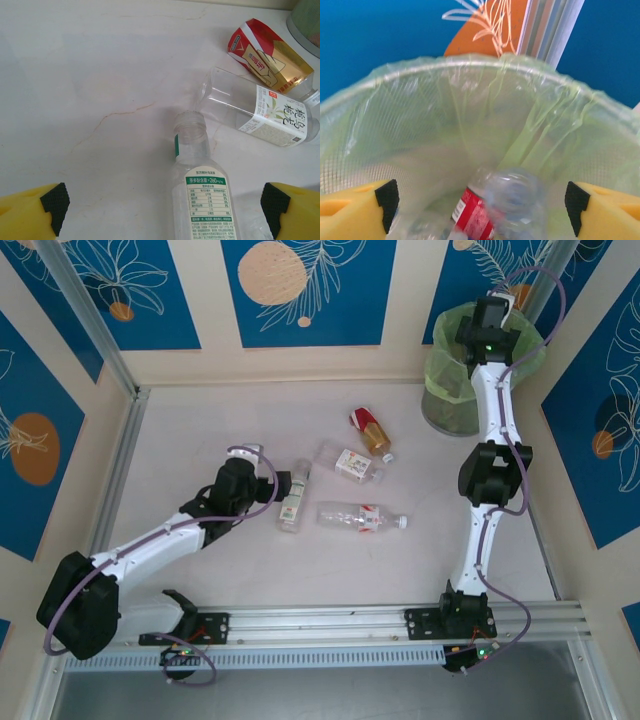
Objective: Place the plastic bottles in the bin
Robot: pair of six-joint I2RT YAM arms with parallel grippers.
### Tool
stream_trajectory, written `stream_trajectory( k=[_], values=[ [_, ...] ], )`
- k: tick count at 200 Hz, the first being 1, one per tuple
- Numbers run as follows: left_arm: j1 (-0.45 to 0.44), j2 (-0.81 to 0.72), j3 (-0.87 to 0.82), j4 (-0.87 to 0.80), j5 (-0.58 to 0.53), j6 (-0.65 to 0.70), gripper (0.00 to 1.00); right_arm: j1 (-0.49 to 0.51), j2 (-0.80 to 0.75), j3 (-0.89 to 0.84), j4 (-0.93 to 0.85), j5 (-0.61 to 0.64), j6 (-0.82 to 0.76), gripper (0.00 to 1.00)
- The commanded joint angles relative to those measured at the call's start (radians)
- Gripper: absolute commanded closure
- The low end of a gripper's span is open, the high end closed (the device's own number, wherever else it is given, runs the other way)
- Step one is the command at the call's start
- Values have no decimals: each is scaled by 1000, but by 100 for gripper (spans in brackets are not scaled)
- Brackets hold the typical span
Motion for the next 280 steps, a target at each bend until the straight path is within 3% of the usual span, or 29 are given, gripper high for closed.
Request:
stream_trajectory(
  k=[1, 72, 139, 191, 236, 280],
  values=[
    [-6, 15, -2, 29, 19, -13, 0, 2, -18, 43, -57, -31, 40, 9],
    [-5, 75, 50, -17, 42, -29, 0, 30, -135, -31, -31, -81, 88, 1],
    [-23, 202, 229, -387, 77, -104, 0, 82, -351, -273, 89, -118, 133, 0],
    [-135, 320, 355, -623, -29, -161, 0, 116, -649, -627, 202, -306, 165, 0],
    [-197, 419, 432, -684, -51, -166, 1, 127, -928, -969, 269, -517, 205, 0],
    [-202, 507, 484, -744, -21, -165, 11, 130, -1056, -1101, 172, -589, 194, 0]
  ],
)
